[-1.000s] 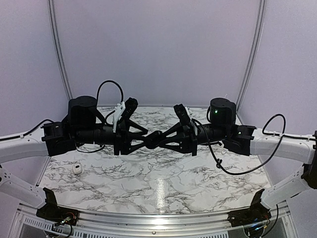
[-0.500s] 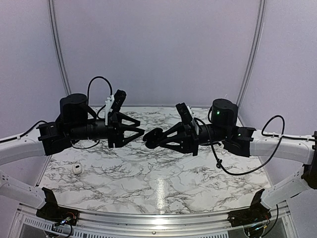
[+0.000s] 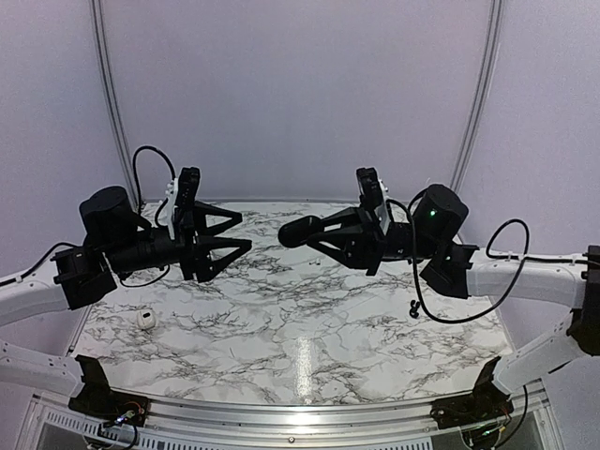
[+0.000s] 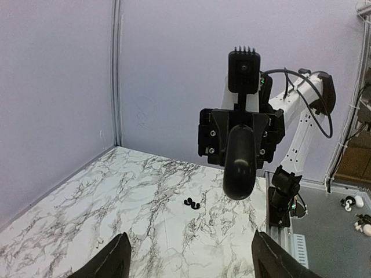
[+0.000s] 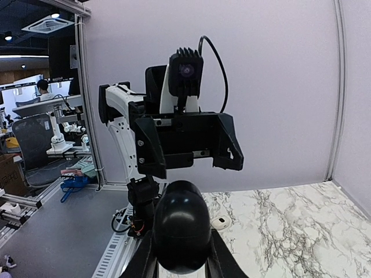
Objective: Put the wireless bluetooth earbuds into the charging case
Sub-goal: Open the charging case.
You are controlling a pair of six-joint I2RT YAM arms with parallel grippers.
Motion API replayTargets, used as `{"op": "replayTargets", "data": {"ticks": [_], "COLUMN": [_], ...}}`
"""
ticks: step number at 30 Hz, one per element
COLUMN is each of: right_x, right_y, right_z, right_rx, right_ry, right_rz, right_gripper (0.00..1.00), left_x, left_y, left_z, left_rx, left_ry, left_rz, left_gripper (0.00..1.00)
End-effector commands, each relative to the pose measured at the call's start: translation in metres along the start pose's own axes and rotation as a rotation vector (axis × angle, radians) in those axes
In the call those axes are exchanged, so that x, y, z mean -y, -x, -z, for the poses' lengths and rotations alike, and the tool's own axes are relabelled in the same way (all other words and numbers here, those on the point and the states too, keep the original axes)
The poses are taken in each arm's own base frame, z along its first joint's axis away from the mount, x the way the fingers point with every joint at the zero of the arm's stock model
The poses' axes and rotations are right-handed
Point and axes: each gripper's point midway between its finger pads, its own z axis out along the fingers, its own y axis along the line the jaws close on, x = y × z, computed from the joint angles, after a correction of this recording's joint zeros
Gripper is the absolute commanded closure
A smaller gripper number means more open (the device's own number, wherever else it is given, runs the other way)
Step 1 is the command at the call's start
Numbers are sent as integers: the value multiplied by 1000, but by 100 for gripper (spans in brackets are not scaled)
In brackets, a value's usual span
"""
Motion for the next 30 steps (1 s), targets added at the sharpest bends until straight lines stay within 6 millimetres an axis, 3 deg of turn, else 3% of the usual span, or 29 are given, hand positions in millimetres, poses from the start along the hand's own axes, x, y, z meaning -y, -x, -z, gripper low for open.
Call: {"op": "replayTargets", "data": {"ticks": [1,7,14,30], "right_x": [4,3,-4,-9], "right_y": [14,5,-2,-6], "right_z": [-6,-11,-20,-25], "right_rx": [28,-15,-52,-72], "right_ry": [10,-12,7,20], "right_rz": [32,47,61,63], "right_gripper": [100,100,100,100], "left_x": [20,31,23,11], "left_y": [24,22,19,3], "left_z": [-11,-26,-41,-47], "left_rx": [59,33,6,-60], "left_ry": [-88,-141,-118,-59], "left_rz": [-65,-46,-14,-22], "left_gripper": [16,12,14,16]}}
